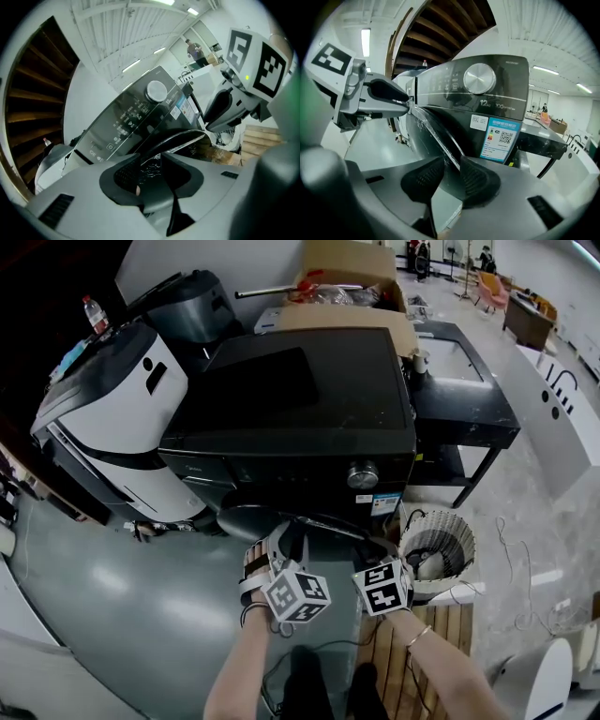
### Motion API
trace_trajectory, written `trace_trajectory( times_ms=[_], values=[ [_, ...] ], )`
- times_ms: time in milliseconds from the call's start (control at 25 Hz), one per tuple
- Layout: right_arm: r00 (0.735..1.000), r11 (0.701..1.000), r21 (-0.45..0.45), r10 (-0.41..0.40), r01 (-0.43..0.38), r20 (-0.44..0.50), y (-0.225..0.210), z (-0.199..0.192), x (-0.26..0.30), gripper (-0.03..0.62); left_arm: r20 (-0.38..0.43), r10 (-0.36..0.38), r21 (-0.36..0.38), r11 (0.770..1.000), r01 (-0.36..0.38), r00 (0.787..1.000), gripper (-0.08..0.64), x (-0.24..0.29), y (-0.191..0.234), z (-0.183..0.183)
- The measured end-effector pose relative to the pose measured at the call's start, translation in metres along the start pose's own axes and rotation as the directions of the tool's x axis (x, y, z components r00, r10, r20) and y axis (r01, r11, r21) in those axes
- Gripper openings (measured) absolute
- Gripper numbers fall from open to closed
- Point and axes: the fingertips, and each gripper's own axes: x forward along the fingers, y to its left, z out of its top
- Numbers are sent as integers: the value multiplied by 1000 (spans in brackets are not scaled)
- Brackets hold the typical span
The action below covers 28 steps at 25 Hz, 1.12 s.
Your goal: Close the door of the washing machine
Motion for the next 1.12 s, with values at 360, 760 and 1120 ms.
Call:
trace_trajectory(
  times_ms=[360, 760, 1120],
  values=[
    [991, 988, 134, 58, -75, 124, 17, 12, -97, 26, -34, 65, -403, 912, -73, 997, 87, -93, -13, -23],
    [965, 967, 200, 107, -157, 240, 33, 22, -193, 6, 11, 130, -692, 717, -87, 991, 26, -194, -16, -19],
    [950, 954, 227, 130, -198, 284, 33, 24, -251, 5, 30, 168, -745, 661, -90, 985, 26, -255, -32, -13]
  ],
)
